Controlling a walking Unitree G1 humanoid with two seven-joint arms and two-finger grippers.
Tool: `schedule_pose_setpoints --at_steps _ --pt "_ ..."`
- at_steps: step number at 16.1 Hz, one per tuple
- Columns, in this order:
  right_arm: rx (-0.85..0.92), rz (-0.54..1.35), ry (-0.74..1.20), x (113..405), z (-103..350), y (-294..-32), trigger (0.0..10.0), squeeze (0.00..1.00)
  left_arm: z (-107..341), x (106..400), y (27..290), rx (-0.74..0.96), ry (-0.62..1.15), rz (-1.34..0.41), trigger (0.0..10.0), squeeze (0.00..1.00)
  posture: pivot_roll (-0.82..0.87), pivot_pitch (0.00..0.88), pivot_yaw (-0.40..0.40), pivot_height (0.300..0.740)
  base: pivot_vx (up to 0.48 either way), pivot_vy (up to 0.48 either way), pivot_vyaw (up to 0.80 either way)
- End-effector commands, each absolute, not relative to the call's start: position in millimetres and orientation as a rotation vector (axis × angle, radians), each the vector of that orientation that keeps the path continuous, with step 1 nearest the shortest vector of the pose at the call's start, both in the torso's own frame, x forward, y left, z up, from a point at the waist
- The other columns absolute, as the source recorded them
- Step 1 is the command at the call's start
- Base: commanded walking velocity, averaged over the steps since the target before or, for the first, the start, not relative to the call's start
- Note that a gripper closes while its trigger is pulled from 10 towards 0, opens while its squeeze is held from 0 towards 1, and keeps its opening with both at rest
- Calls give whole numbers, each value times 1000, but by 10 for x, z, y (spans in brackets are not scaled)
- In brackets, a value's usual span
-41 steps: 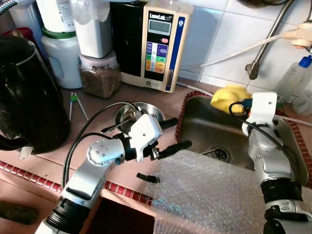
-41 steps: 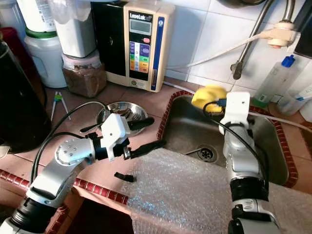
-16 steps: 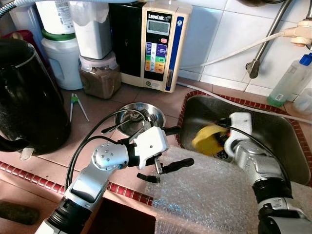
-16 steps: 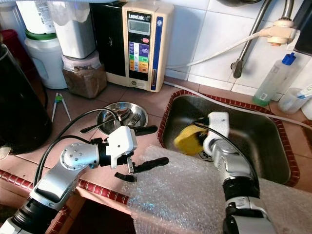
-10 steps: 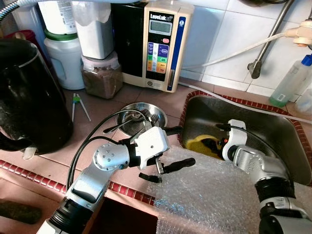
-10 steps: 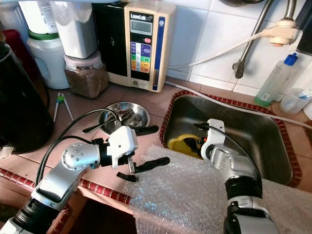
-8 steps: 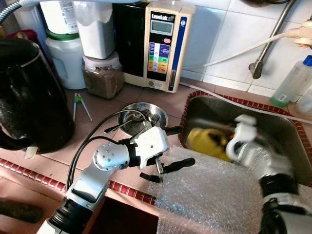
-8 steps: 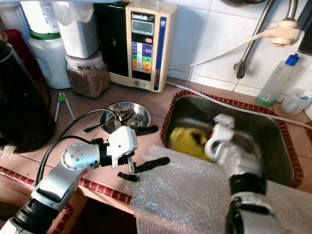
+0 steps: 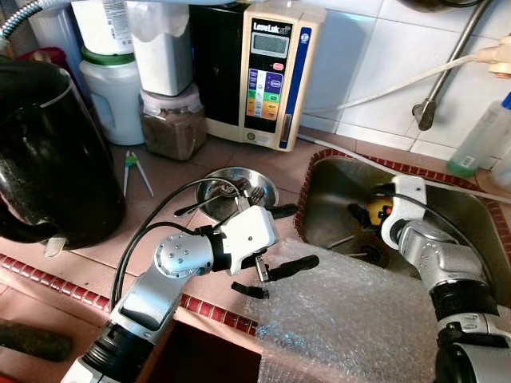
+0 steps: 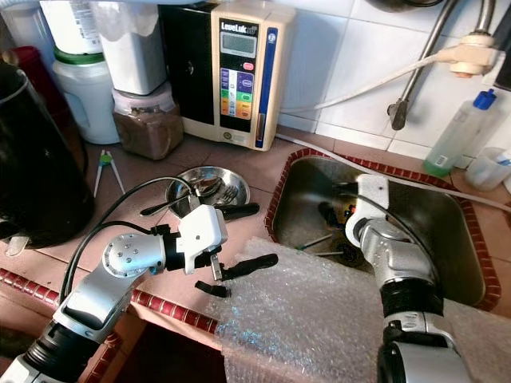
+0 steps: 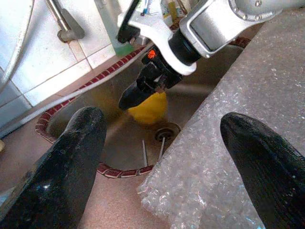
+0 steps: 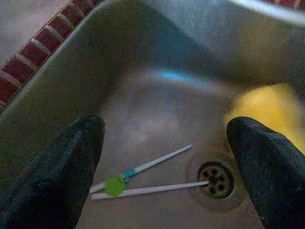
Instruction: Kitchen organization
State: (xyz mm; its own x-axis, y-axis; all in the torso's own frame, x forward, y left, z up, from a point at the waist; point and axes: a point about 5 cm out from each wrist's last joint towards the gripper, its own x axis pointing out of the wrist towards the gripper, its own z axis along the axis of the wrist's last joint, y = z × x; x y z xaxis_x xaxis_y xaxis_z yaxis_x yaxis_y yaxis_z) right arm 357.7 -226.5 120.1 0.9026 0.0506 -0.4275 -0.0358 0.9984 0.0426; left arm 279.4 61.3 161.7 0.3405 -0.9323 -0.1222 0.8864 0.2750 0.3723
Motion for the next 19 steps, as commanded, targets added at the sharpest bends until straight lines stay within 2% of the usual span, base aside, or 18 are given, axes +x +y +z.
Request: schedule_pose_setpoints --at_steps 1,2,3,4,6,9,11,12,13,14,16,17,19 --pt "-68 7 433 3559 1205 -2356 10000 1000 1645 2805 598 425 -146 -1227 10000 1000 100 0 -64 740 0 0 0" --pt "-120 10 425 3548 1209 -2352 10000 0 1670 2860 613 434 -174 -1164 10000 1000 102 0 -63 740 0 0 0" --pt "-47 21 352 3551 1291 -2303 10000 0 1713 2971 647 429 -192 -1051 10000 1000 101 0 -62 740 0 0 0" --pt "-61 5 311 3548 1343 -2307 10000 0 1750 3038 677 423 -207 -981 10000 1000 98 0 -63 740 0 0 0" --pt "-61 34 210 3490 1464 -2182 10000 0 1887 3274 828 339 -230 -732 10000 1000 96 0 -65 740 0 0 0" --pt "-13 120 145 3340 1497 -1942 10000 0 1841 3372 943 328 -190 -615 10000 1000 92 0 -65 740 0 0 0" --pt "-1 171 148 3177 1438 -1761 10000 0 1777 3380 971 328 -161 -598 10000 1000 91 0 -67 740 0 0 0" --pt "1 208 150 3094 1399 -1664 10000 0 1760 3380 985 329 -152 -596 10000 612 91 0 -67 740 0 0 0" --pt "-6 255 132 3000 1360 -1559 10000 0 1747 3376 1010 332 -150 -587 10000 133 93 0 -65 740 0 0 0" --pt "-43 289 145 2918 1307 -1490 10000 0 1736 3382 1051 342 -150 -560 10000 0 92 0 -65 740 0 0 0" --pt "-130 300 87 2792 1302 -1406 10000 0 1741 3432 1203 285 -152 -422 10000 0 91 0 -62 740 0 0 0" --pt "-87 406 132 2709 1282 -1317 10000 0 1759 3447 1327 232 -174 -326 10000 0 89 0 -61 740 0 0 0" --pt "-27 395 125 2667 1311 -1259 10000 0 1712 3434 1436 177 -163 -268 10000 0 92 0 -69 740 0 0 0"
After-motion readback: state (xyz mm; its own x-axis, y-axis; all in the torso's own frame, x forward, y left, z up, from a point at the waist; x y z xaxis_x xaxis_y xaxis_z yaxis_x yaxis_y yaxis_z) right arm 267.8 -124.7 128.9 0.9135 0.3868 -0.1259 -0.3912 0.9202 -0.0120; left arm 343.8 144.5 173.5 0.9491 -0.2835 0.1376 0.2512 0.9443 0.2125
